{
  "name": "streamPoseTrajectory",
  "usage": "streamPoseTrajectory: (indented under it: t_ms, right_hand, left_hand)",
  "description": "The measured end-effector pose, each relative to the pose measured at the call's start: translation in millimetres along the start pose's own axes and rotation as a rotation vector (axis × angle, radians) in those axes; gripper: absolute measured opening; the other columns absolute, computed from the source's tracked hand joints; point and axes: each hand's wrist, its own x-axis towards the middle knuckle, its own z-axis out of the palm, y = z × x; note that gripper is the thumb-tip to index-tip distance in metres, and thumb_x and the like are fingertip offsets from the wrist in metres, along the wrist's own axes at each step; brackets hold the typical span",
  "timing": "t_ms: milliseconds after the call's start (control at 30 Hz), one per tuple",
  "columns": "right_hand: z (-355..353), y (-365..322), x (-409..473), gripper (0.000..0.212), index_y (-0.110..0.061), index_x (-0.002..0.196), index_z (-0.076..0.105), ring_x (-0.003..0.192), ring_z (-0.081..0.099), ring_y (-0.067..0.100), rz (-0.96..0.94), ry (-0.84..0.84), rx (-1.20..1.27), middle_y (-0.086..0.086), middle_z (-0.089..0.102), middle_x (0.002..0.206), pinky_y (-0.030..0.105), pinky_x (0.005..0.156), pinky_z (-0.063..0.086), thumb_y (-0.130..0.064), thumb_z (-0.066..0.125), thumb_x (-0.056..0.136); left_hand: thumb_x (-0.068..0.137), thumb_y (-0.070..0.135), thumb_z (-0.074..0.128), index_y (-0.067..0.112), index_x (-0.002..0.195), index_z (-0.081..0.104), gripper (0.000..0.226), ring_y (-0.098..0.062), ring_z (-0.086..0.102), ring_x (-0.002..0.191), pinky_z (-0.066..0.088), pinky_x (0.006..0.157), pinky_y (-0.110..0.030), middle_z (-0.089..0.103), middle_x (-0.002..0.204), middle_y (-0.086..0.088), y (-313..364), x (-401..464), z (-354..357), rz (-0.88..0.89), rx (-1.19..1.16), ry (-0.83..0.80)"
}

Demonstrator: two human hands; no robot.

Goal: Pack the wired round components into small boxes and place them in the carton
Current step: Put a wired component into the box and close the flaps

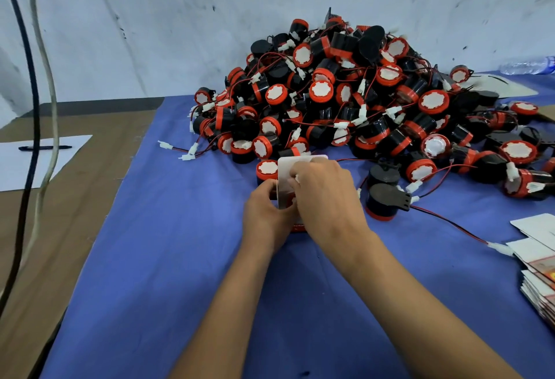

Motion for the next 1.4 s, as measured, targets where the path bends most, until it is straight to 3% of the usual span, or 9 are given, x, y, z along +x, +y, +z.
streamPoseTrajectory:
  t_ms: [167,333,467,567,667,800,967,1133,1400]
  right_hand:
    - [5.0,-8.1,0.9,0.022,-0.020,0.082,0.045,0.067,0.041,0.017,-0.026,-0.056,-0.073,-0.004,0.042,0.070,0.031,0.063,0.033,-0.005,0.058,0.093]
    - [15.5,-10.3,0.5,0.008,-0.019,0.092,0.051,0.097,0.051,0.025,-0.006,-0.079,0.003,0.005,0.059,0.102,0.035,0.073,0.035,-0.016,0.057,0.096]
    - [23.6,-2.5,2.3,0.020,-0.018,0.085,0.057,0.114,0.036,0.031,-0.046,-0.238,-0.018,0.006,0.040,0.109,0.043,0.086,0.028,-0.026,0.048,0.100]
    - [22.5,3.9,2.5,0.030,-0.018,0.085,0.059,0.112,0.031,0.028,-0.066,-0.332,-0.009,0.004,0.034,0.110,0.048,0.097,0.030,-0.032,0.041,0.105]
    - [18.1,5.8,3.9,0.024,-0.015,0.082,0.070,0.108,0.047,0.027,-0.060,-0.245,0.105,0.005,0.056,0.106,0.043,0.093,0.045,-0.018,0.052,0.098]
    - [8.0,9.1,4.5,0.019,-0.021,0.069,0.079,0.074,0.067,0.017,0.038,-0.125,0.376,-0.001,0.074,0.073,0.035,0.070,0.057,-0.011,0.071,0.083]
    - [4.6,11.4,8.1,0.015,-0.016,0.070,0.078,0.073,0.069,0.021,0.061,-0.090,0.317,0.002,0.074,0.072,0.038,0.070,0.059,-0.010,0.072,0.082]
    - [8.4,15.8,3.1,0.021,-0.013,0.071,0.067,0.081,0.060,0.024,-0.117,-0.175,0.181,0.001,0.065,0.084,0.032,0.065,0.044,-0.003,0.061,0.089]
    - [4.1,38.2,-11.9,0.034,-0.021,0.095,0.078,0.106,0.035,0.013,-0.325,-0.256,0.106,-0.004,0.050,0.109,0.032,0.098,0.035,-0.041,0.053,0.104]
  left_hand:
    - [0.089,0.008,0.073,0.021,0.083,0.061,0.019,-0.013,0.059,0.068,0.046,0.053,-0.015,0.066,0.075,0.005,1.6,-0.7,-0.8,0.025,0.042,0.007]
    - [0.092,0.007,0.069,0.009,0.098,0.065,0.008,-0.031,0.065,0.087,0.055,0.072,-0.044,0.069,0.084,-0.001,-0.9,2.0,-0.6,0.053,0.143,0.008]
    - [0.096,0.012,0.066,0.006,0.100,0.064,0.007,-0.035,0.066,0.090,0.057,0.077,-0.052,0.070,0.087,-0.004,-2.2,3.4,0.7,0.022,0.145,0.007]
    - [0.097,0.011,0.064,0.009,0.098,0.062,0.004,-0.021,0.065,0.082,0.055,0.068,-0.032,0.066,0.081,0.004,-5.9,4.7,0.6,0.035,0.162,0.012]
    - [0.090,0.008,0.065,0.019,0.089,0.056,0.014,0.005,0.056,0.064,0.044,0.051,-0.014,0.061,0.072,0.011,-4.8,2.5,0.0,0.051,0.188,0.000]
    - [0.080,0.005,0.069,0.021,0.083,0.054,0.021,-0.004,0.055,0.062,0.042,0.047,-0.014,0.063,0.073,0.008,-4.3,0.3,-0.4,0.063,0.097,-0.042]
    - [0.069,0.029,0.083,0.029,0.110,0.063,0.045,-0.009,0.070,0.086,0.057,0.068,-0.022,0.074,0.096,0.013,-6.7,2.2,-15.4,0.105,-0.007,-0.274]
    - [0.074,0.003,0.088,0.027,0.122,0.062,0.060,-0.007,0.073,0.092,0.057,0.073,-0.018,0.075,0.104,0.014,-11.2,3.2,-23.1,0.126,-0.063,-0.363]
    - [0.076,0.001,0.088,0.038,0.126,0.060,0.068,-0.002,0.070,0.105,0.058,0.083,-0.019,0.073,0.116,0.021,-6.3,1.0,-26.9,0.173,-0.097,-0.380]
